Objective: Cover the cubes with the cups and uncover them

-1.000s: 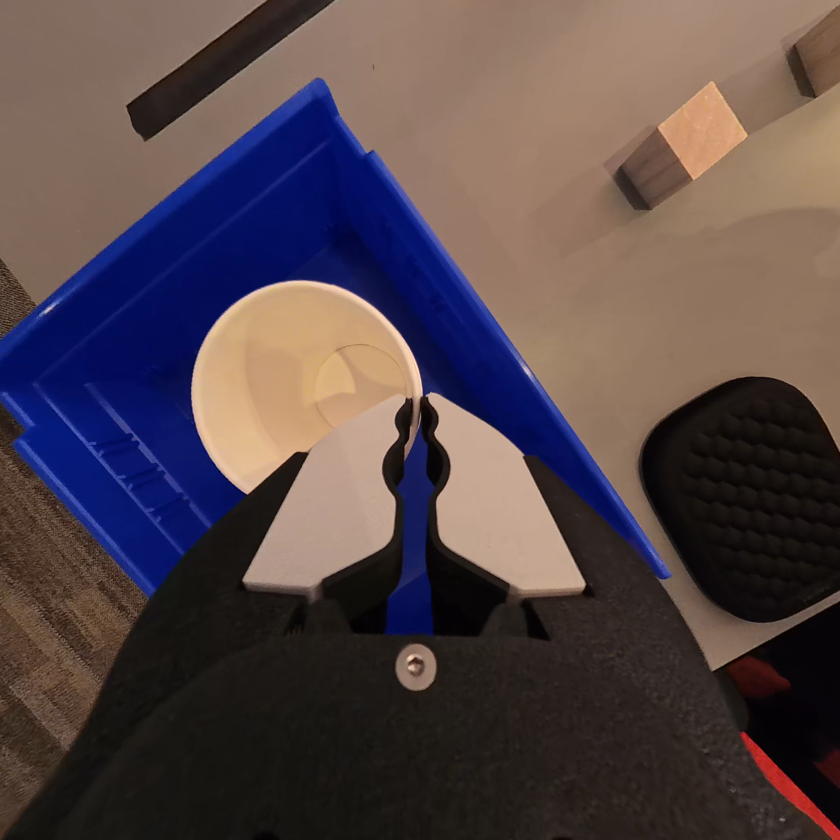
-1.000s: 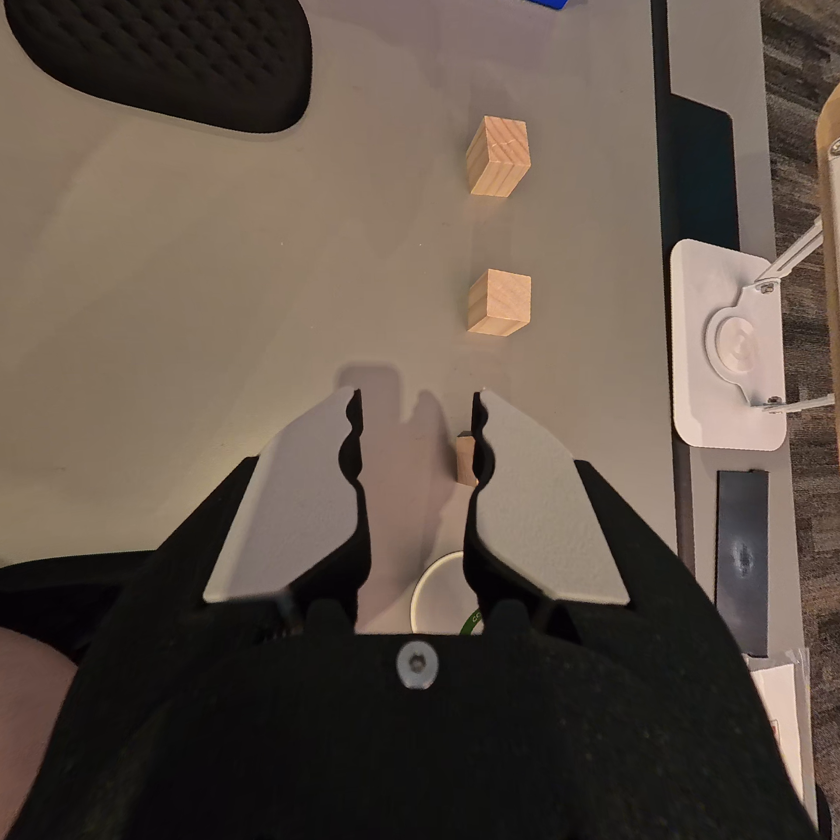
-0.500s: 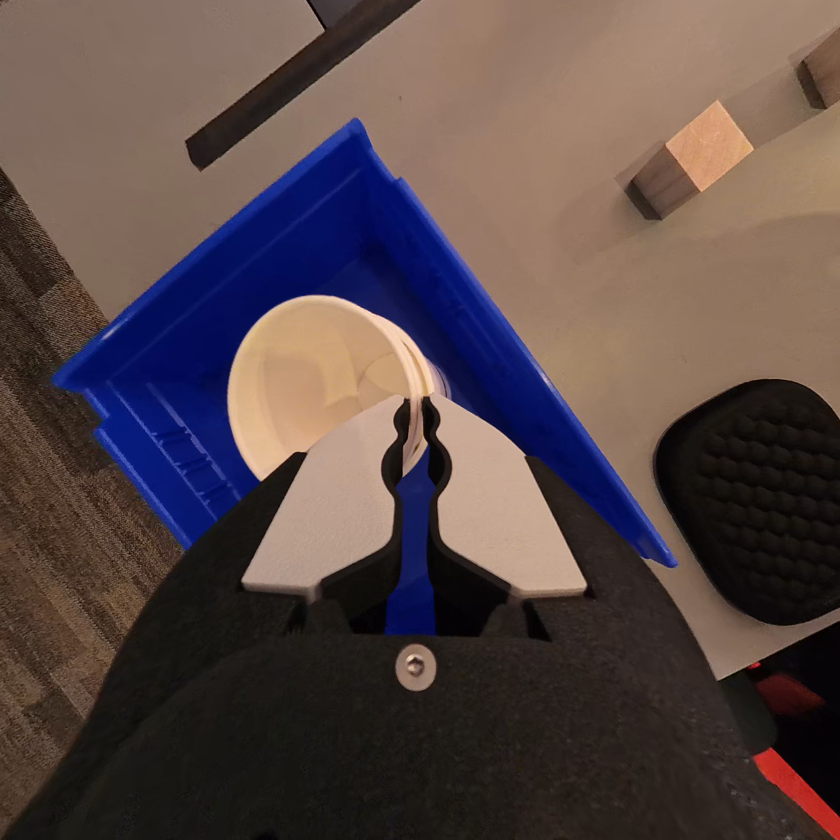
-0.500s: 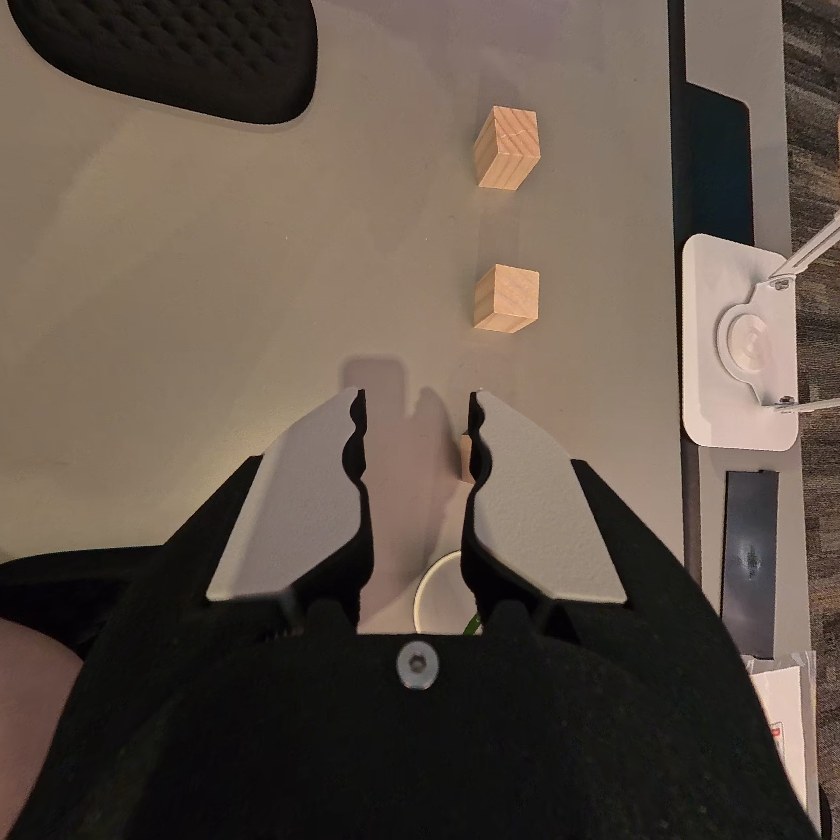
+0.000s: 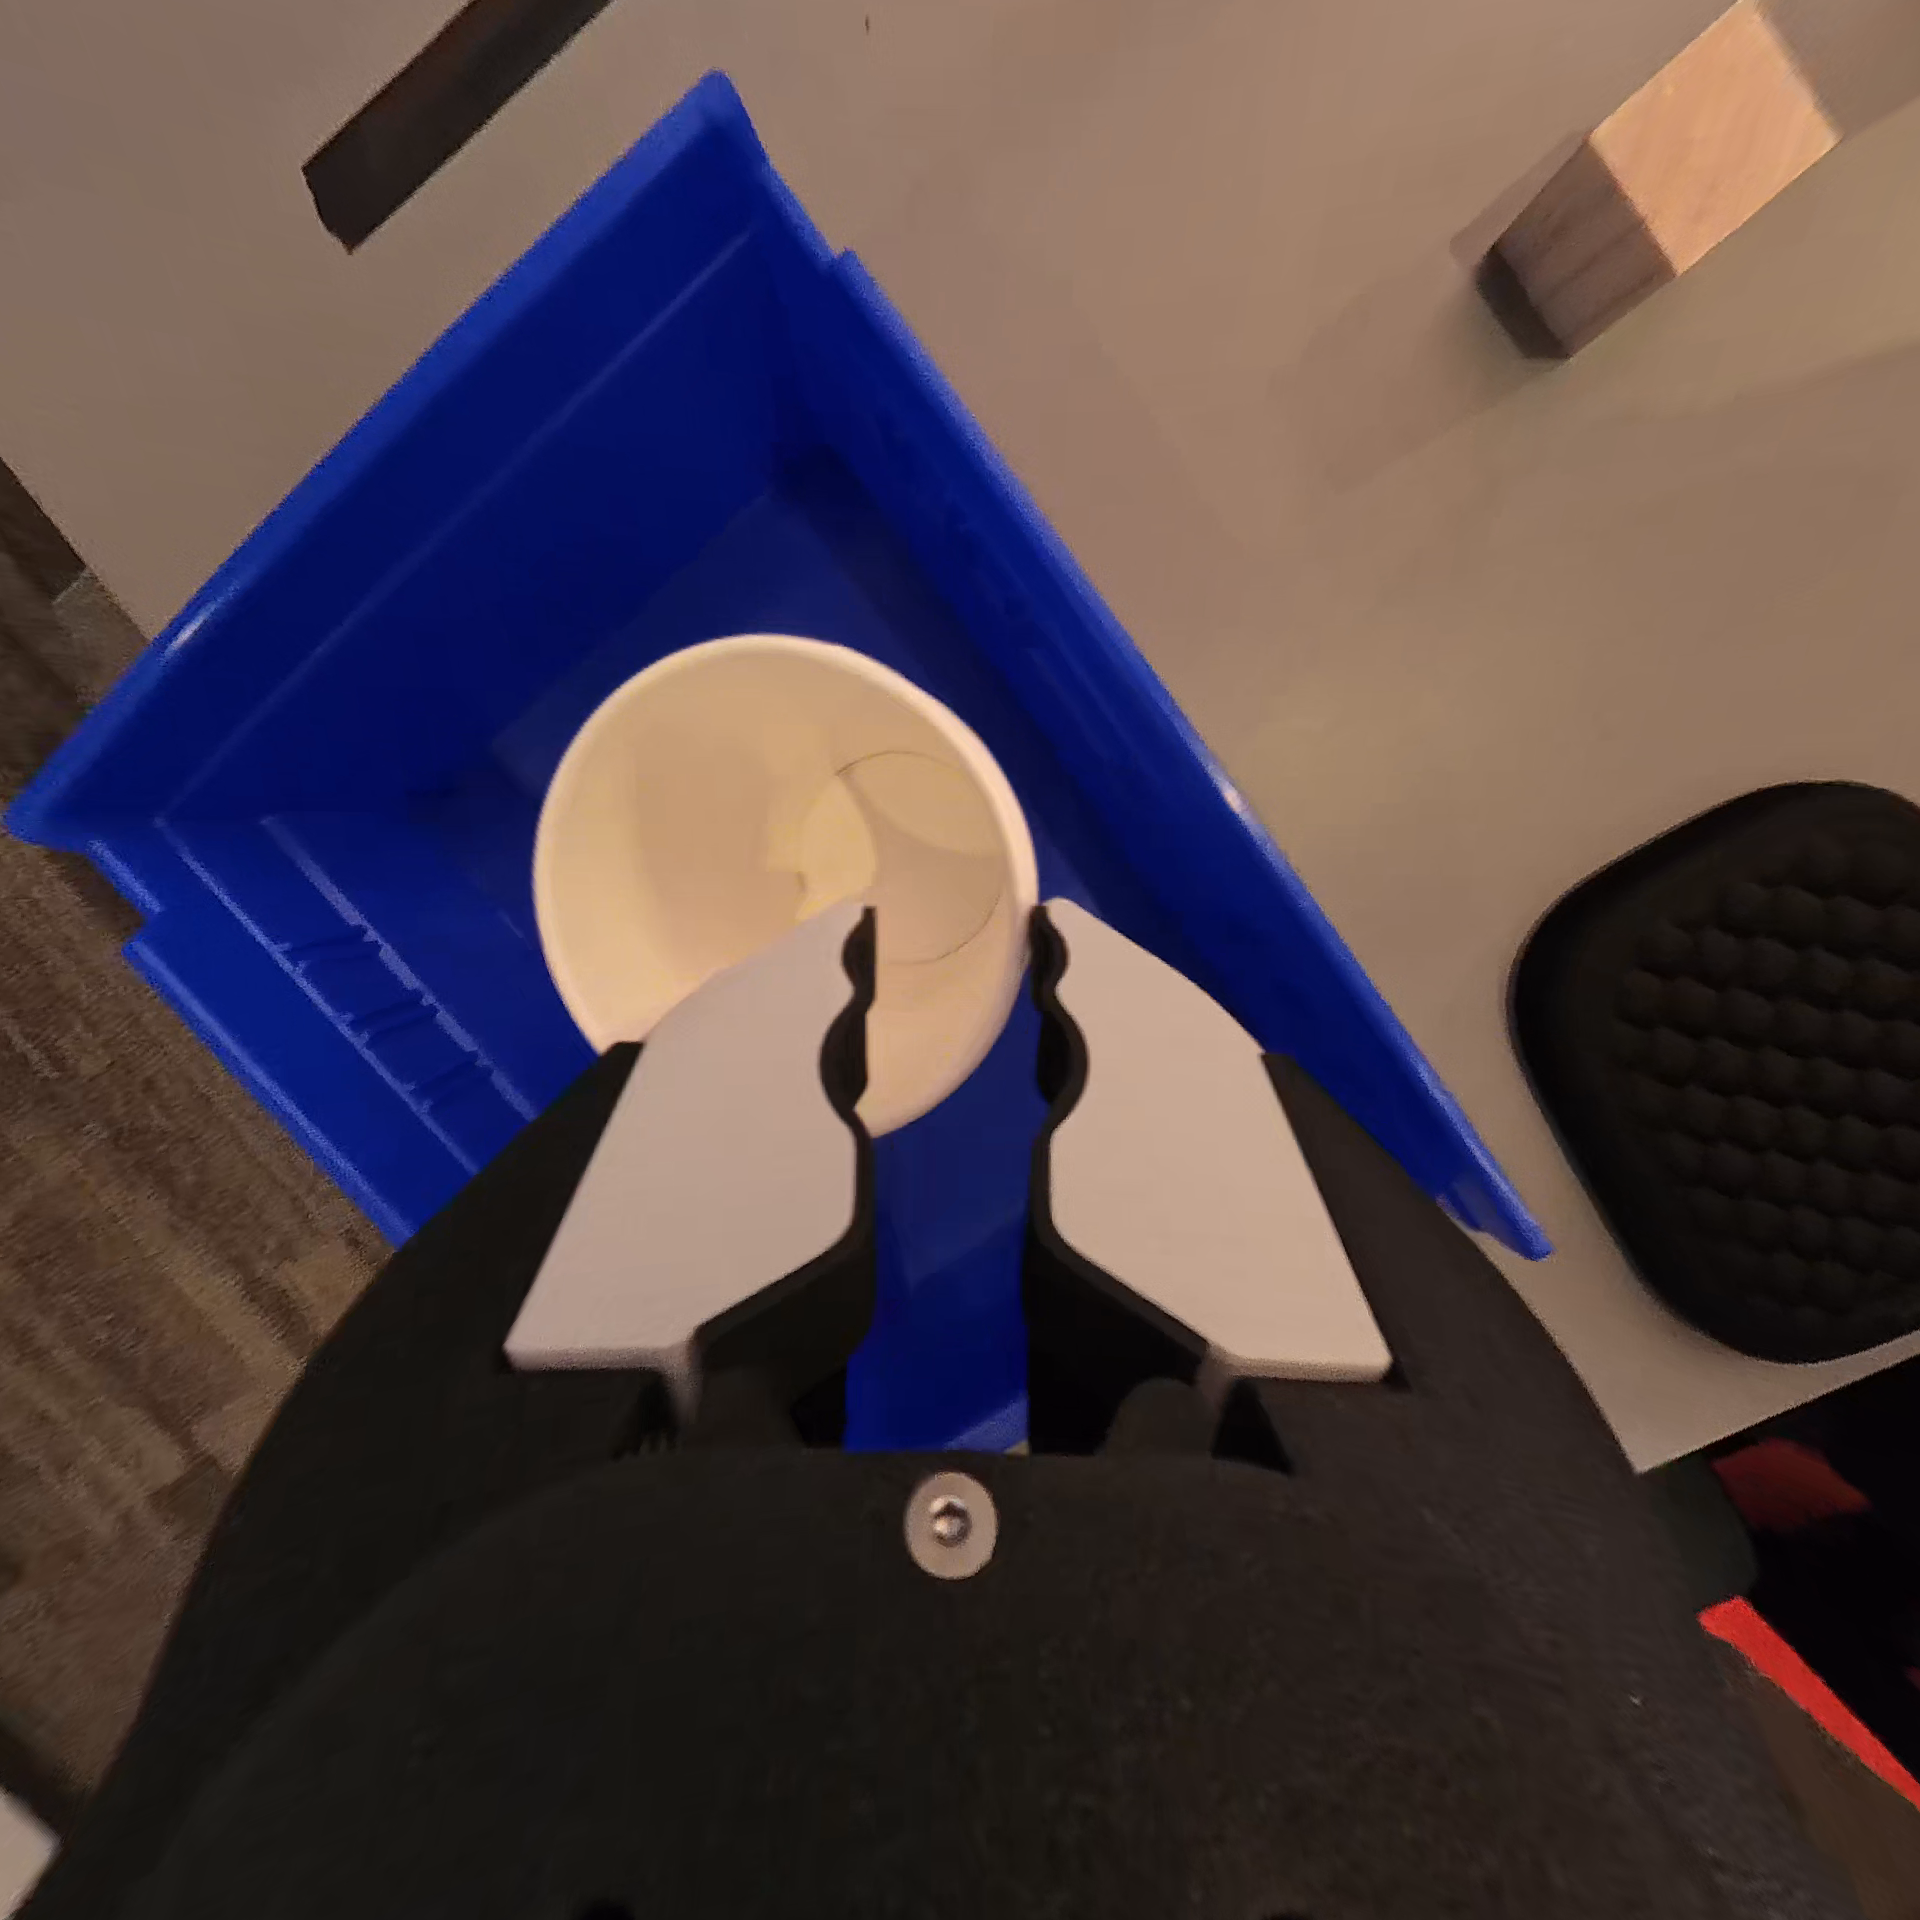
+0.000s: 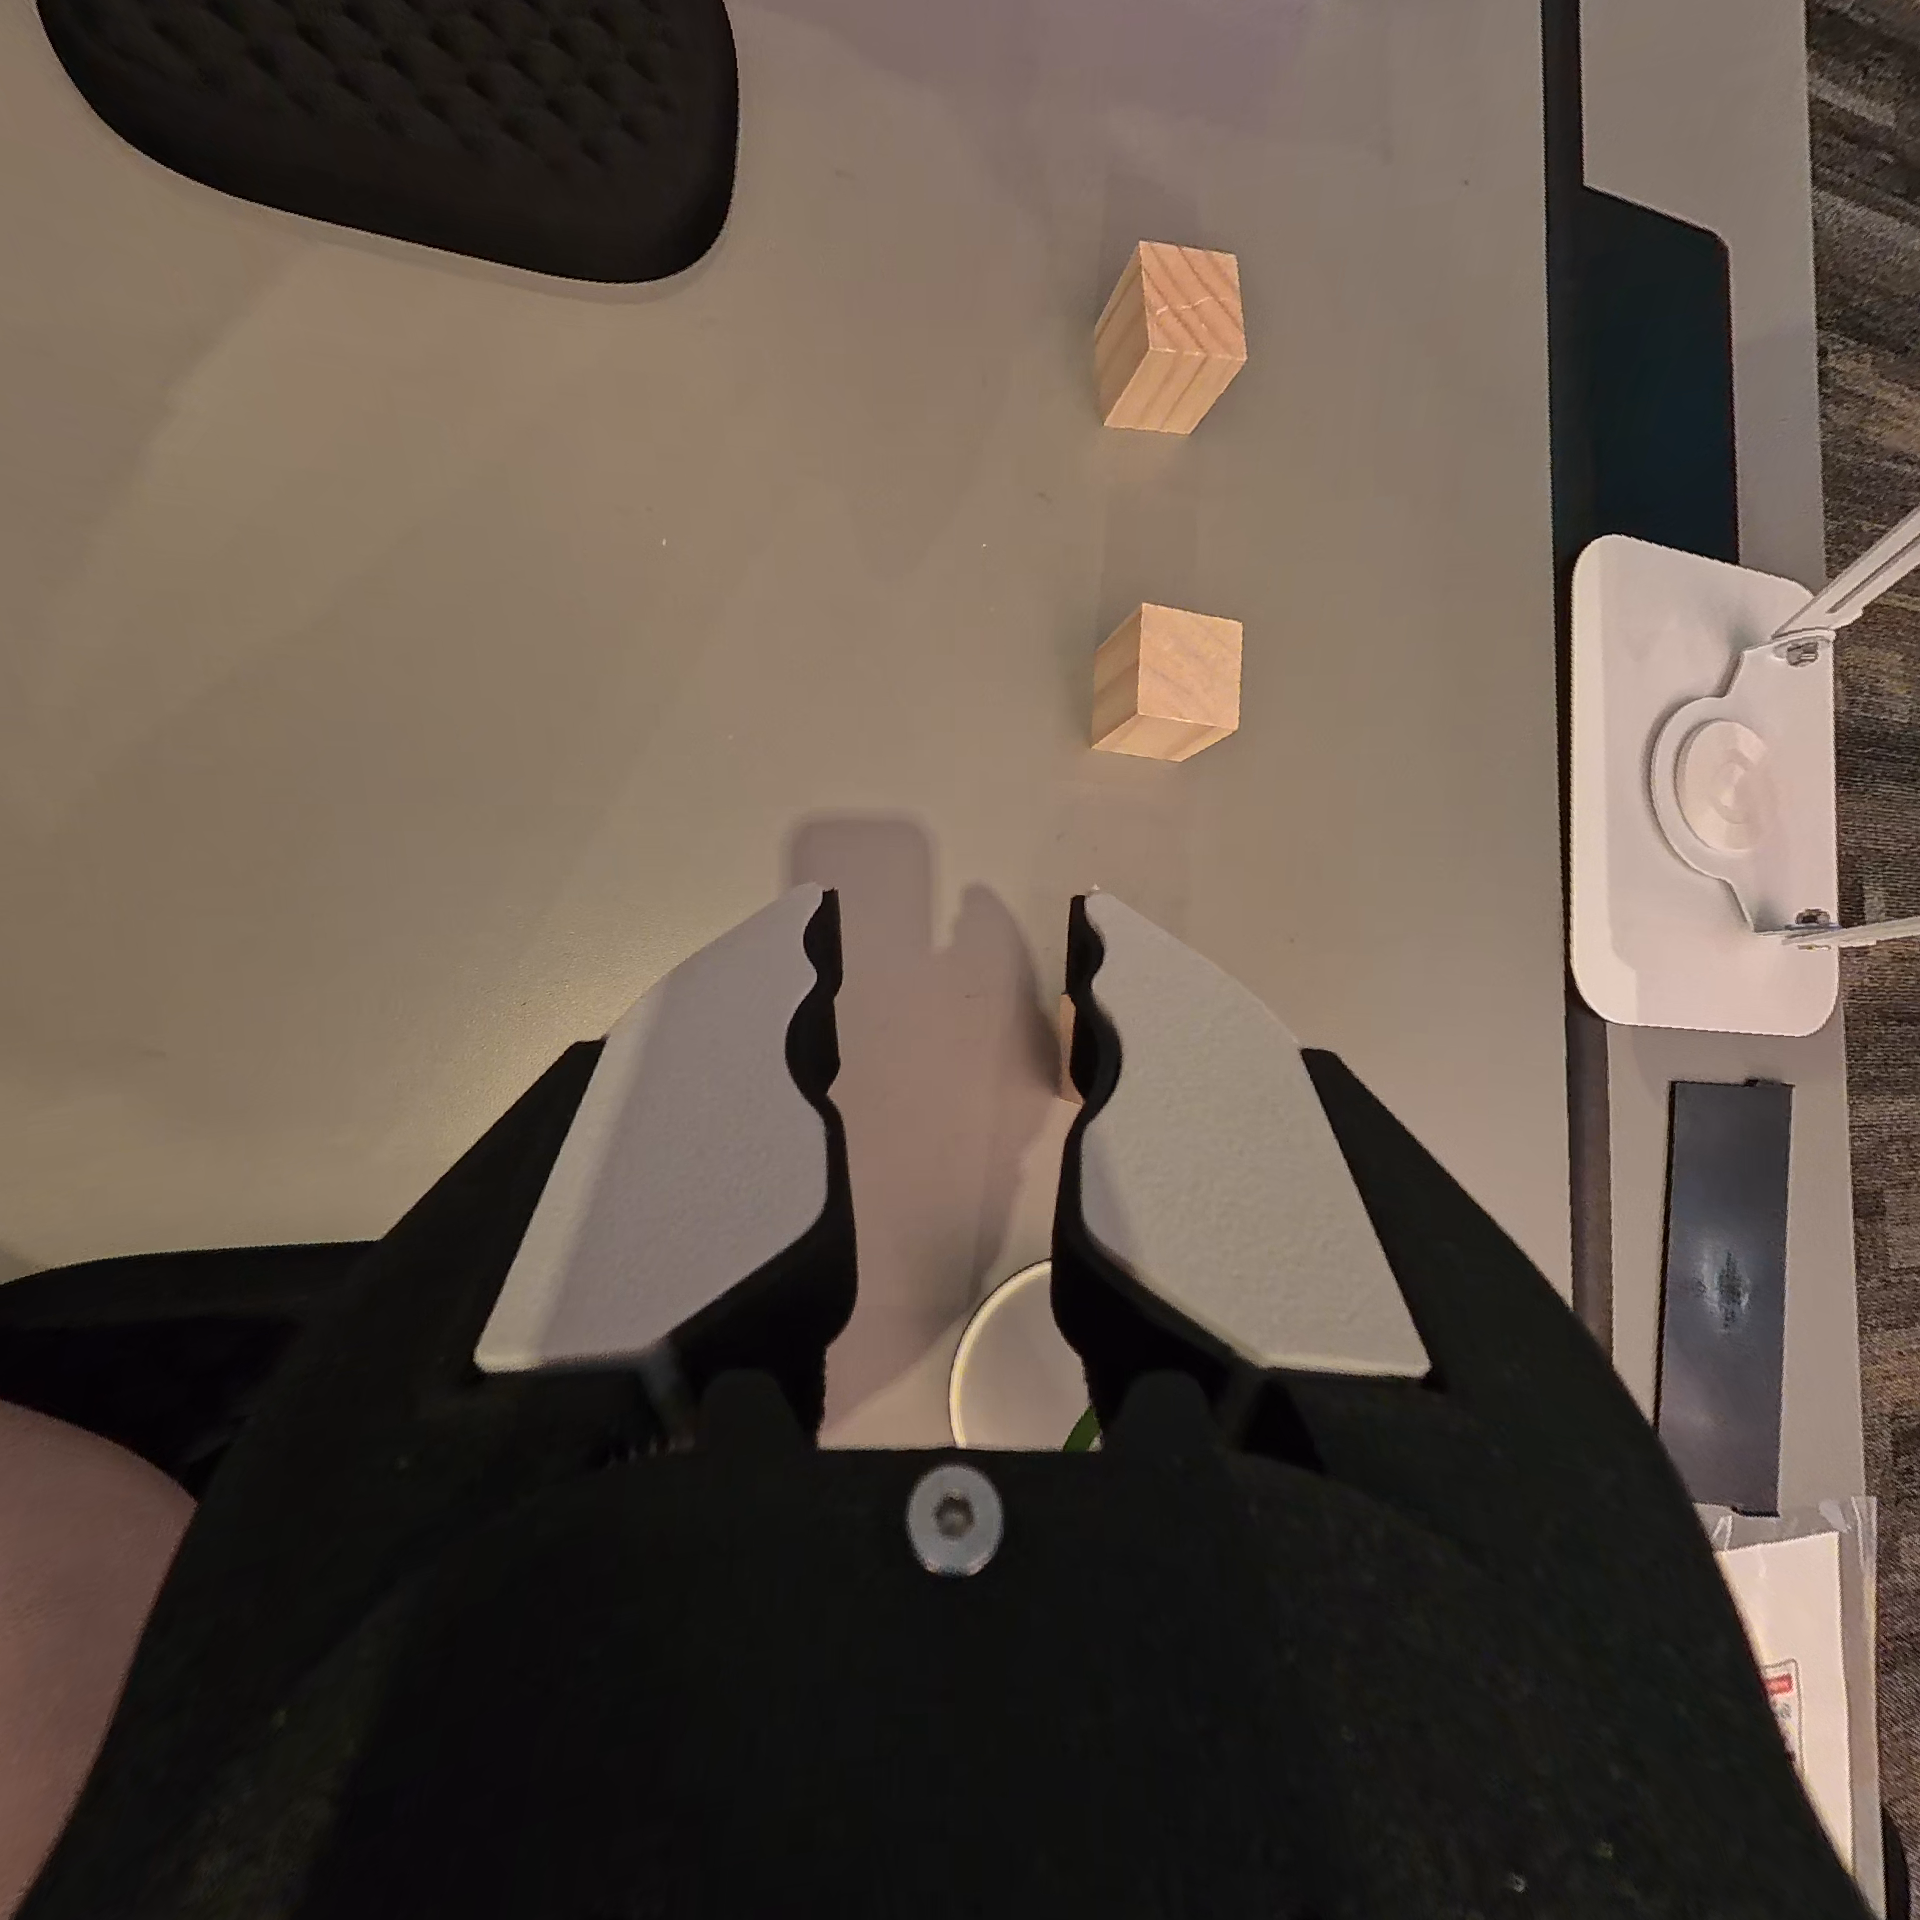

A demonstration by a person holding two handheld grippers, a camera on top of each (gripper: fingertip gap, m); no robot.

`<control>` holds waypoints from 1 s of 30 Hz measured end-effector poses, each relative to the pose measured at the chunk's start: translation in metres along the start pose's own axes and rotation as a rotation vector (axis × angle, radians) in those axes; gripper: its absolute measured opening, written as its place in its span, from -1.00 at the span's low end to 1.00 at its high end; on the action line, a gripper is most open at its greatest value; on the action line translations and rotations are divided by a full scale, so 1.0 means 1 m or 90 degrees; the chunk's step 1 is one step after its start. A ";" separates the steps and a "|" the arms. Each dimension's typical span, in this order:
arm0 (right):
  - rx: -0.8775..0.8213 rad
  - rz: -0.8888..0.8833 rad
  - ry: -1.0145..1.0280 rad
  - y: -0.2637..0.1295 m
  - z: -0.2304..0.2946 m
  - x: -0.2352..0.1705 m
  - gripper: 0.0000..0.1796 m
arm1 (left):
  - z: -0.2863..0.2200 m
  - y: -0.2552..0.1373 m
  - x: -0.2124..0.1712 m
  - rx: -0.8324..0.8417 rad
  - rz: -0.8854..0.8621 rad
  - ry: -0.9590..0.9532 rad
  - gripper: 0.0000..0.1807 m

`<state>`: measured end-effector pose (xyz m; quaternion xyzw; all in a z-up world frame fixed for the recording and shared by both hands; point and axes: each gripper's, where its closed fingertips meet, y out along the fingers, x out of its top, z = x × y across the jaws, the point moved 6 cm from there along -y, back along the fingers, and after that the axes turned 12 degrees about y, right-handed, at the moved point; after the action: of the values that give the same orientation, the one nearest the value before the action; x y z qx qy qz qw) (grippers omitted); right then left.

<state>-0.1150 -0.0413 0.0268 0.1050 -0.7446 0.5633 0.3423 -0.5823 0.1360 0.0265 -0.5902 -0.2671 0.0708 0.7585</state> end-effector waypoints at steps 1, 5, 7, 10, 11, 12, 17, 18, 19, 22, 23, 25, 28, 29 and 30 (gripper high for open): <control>0.000 0.001 0.000 0.000 0.000 0.000 -0.54 | 0.000 0.000 0.000 0.010 0.014 0.010 -0.64; -0.001 0.002 0.000 0.000 0.000 0.000 -0.54 | 0.001 -0.006 0.004 0.073 0.064 0.023 -0.70; 0.000 0.001 0.001 0.000 0.000 0.000 -0.55 | -0.001 -0.009 0.008 0.093 0.087 0.020 -0.75; 0.001 0.002 0.001 0.000 0.000 -0.001 -0.55 | -0.003 -0.012 0.013 0.120 0.120 0.006 -0.78; 0.001 0.002 0.001 0.000 0.000 -0.001 -0.55 | -0.005 -0.012 0.015 0.116 0.125 -0.002 -0.79; 0.002 0.002 0.001 0.001 0.000 -0.001 -0.55 | -0.008 -0.012 0.017 0.108 0.125 -0.009 -0.80; 0.003 -0.003 0.002 -0.001 0.000 -0.001 -0.55 | -0.013 -0.009 0.023 0.099 0.131 -0.025 -0.87; 0.002 -0.005 0.003 -0.002 -0.001 -0.002 -0.55 | -0.015 -0.008 0.024 0.091 0.130 -0.029 -0.86; 0.003 -0.006 0.003 -0.002 -0.001 -0.002 -0.55 | -0.017 -0.007 0.025 0.082 0.126 -0.032 -0.86; 0.003 -0.009 0.004 -0.003 -0.001 -0.002 -0.55 | -0.019 -0.007 0.026 0.084 0.121 -0.030 -0.85; 0.004 -0.008 0.004 -0.003 -0.001 -0.002 -0.55 | -0.019 -0.008 0.025 0.090 0.125 -0.029 -0.84; 0.005 -0.007 0.004 -0.002 -0.001 -0.002 -0.55 | -0.020 -0.007 0.024 0.085 0.130 -0.029 -0.84; 0.006 -0.006 0.003 -0.001 -0.001 -0.002 -0.55 | -0.023 -0.005 0.023 0.080 0.136 -0.020 -0.84; 0.006 -0.005 0.003 -0.001 -0.001 -0.002 -0.55 | -0.024 -0.005 0.024 0.084 0.139 -0.016 -0.84; 0.007 -0.005 0.003 -0.001 -0.001 -0.002 -0.55 | -0.024 -0.005 0.024 0.086 0.141 -0.011 -0.84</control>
<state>-0.1121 -0.0416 0.0265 0.1086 -0.7405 0.5659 0.3459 -0.5512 0.1243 0.0350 -0.5629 -0.2013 0.1766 0.7820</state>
